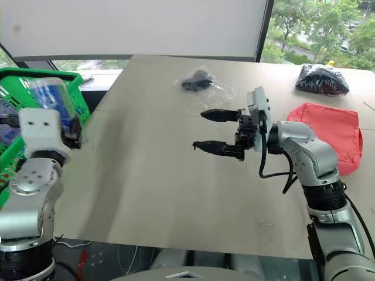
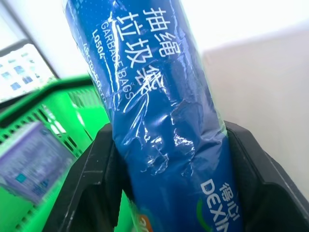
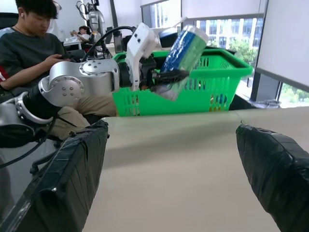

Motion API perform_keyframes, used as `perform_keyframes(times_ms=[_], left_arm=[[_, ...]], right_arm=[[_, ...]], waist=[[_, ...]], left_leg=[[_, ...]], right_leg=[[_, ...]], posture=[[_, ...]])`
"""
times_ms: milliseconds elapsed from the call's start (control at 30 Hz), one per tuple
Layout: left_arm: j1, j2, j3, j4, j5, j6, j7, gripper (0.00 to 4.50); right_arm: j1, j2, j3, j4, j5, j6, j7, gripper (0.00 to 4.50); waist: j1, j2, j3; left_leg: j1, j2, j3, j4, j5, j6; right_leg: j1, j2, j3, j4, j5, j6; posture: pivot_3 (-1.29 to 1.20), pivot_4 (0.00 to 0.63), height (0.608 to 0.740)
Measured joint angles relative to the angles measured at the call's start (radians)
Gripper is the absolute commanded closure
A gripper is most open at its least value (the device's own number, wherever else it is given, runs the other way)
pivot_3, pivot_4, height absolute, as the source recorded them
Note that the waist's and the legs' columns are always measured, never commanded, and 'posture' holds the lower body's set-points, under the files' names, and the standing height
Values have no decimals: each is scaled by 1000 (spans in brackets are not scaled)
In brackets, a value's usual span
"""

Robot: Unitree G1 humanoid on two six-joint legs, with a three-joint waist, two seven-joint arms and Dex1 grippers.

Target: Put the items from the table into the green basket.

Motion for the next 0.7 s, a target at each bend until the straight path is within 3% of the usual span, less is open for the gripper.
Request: perform_keyframes(times_ms=[233, 433, 467, 500, 567, 700], left_arm=[[-120, -47, 180, 116, -29, -5, 49, 2230], [-187, -6, 225, 296, -40, -33, 31, 2230], [-197, 4, 226, 319, -41, -40, 29, 1326], [-211, 7, 230, 348, -44, -56, 31, 1074], [-230, 7, 257, 389, -40, -88, 55, 49], [-266, 7, 298, 439, -32, -147, 108, 49]], right_arm=[[-29, 51, -2, 4, -1, -11, -25, 0], [-45, 79, -3, 11, -11, -26, -47, 0], [-45, 83, -3, 13, -14, -33, -48, 0], [-45, 85, -3, 13, -16, -37, -50, 0], [-45, 89, -3, 13, -19, -45, -56, 0], [-45, 88, -3, 13, -26, -53, -67, 0]], waist=[[-4, 1, -13], [-3, -1, -17], [-4, -1, -20], [-6, -1, -22], [-13, -1, -25], [-27, 0, -29]], left_leg=[[3, 0, 1, 1, 0, 0], [4, 0, 0, 8, 0, -1], [4, -1, 1, 8, 0, -1], [5, -1, 1, 8, 0, -1], [6, 0, 2, 8, 0, -1], [6, -1, 1, 8, 0, -1]], right_leg=[[1, 0, 0, 4, 0, -1], [1, -1, -2, 12, 1, -1], [1, -1, -2, 12, 1, -1], [1, -2, -2, 14, 0, -1], [1, -2, -3, 14, 0, -1], [1, -4, -4, 15, 0, -1]], posture=[[108, 0, 740], [75, 0, 740], [75, 0, 740], [75, 0, 740], [68, 0, 740], [59, 0, 740]])
